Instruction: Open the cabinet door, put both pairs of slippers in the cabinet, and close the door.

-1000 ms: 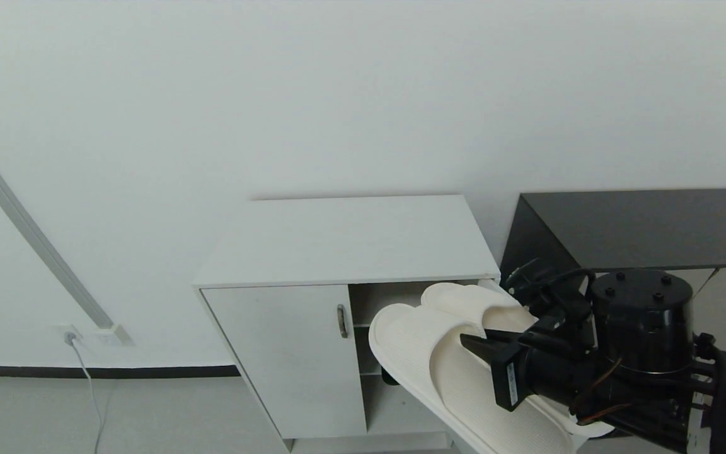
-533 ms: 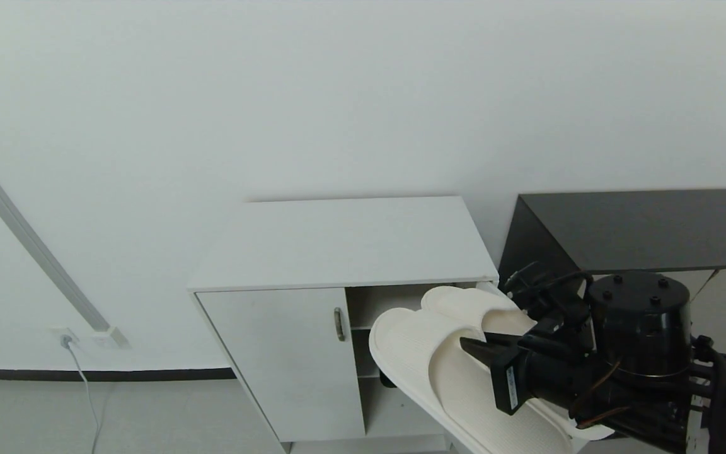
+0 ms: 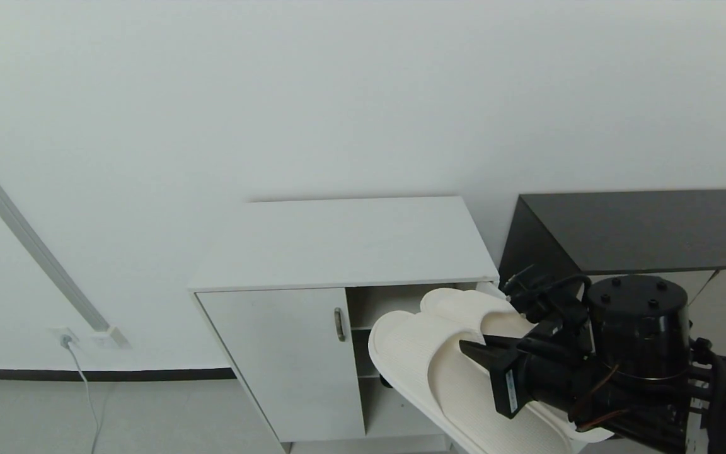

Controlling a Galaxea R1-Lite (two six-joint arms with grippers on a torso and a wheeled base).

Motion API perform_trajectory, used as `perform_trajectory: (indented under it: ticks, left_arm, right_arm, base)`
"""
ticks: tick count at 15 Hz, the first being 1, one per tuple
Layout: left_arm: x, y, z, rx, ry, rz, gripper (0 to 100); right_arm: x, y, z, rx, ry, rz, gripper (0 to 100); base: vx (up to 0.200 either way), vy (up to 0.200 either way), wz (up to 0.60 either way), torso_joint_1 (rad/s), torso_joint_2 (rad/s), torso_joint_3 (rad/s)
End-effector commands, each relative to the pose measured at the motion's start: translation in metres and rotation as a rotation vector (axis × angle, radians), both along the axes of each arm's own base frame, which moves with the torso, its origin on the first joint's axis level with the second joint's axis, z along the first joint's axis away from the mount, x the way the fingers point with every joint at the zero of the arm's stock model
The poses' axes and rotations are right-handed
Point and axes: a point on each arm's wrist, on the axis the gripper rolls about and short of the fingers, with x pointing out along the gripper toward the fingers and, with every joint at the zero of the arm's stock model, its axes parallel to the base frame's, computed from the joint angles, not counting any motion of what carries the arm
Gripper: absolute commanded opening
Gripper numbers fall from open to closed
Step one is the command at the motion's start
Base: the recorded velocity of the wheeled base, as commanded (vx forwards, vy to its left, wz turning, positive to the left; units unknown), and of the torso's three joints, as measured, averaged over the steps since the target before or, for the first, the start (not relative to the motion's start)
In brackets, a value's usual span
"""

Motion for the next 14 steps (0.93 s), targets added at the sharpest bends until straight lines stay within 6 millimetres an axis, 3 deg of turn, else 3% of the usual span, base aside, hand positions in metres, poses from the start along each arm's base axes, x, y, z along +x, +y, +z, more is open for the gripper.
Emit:
perform_trajectory:
  ticks: [1, 14]
  left_arm:
    - [0.0000, 0.0000, -0.0001, 0.000, 0.000, -0.001, 0]
    - [0.0000, 0.0000, -0.0001, 0.000, 0.000, 0.001, 0]
  right_arm:
    - [-0.0008, 0.0008, -0.0013, -0.005, -0.005, 0.007, 0]
    - [-0.0014, 0.0014, -0.0053, -0.014, -0.001, 0.013, 0]
  base:
    - [0.000, 0.000, 0.00, -0.076, 0.14, 0.080]
    - [0.000, 0.000, 0.00, -0.170, 0.39, 0.216]
